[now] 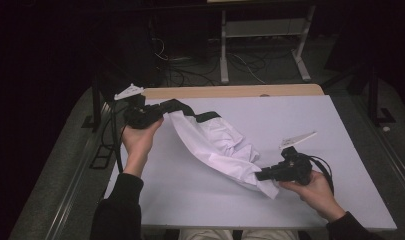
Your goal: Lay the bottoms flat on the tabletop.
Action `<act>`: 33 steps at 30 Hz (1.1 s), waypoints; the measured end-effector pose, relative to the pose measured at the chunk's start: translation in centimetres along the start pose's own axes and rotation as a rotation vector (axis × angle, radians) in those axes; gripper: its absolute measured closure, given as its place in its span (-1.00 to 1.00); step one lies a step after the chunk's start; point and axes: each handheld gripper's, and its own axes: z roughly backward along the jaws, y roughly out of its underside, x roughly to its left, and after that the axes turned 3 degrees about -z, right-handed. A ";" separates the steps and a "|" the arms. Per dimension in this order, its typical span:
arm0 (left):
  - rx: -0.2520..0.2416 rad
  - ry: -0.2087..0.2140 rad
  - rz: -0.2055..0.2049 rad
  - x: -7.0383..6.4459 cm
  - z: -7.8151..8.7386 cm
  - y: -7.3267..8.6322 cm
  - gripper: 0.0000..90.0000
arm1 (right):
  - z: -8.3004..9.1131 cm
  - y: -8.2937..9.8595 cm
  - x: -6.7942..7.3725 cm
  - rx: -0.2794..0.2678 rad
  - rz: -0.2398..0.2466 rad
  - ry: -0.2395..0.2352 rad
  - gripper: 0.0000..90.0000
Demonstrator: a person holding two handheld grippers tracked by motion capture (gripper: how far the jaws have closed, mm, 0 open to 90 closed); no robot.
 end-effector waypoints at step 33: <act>0.192 0.277 -0.138 -16.3 -22.6 -2.8 0.90 | 9.0 6.4 -6.7 -0.156 -0.379 0.291 0.22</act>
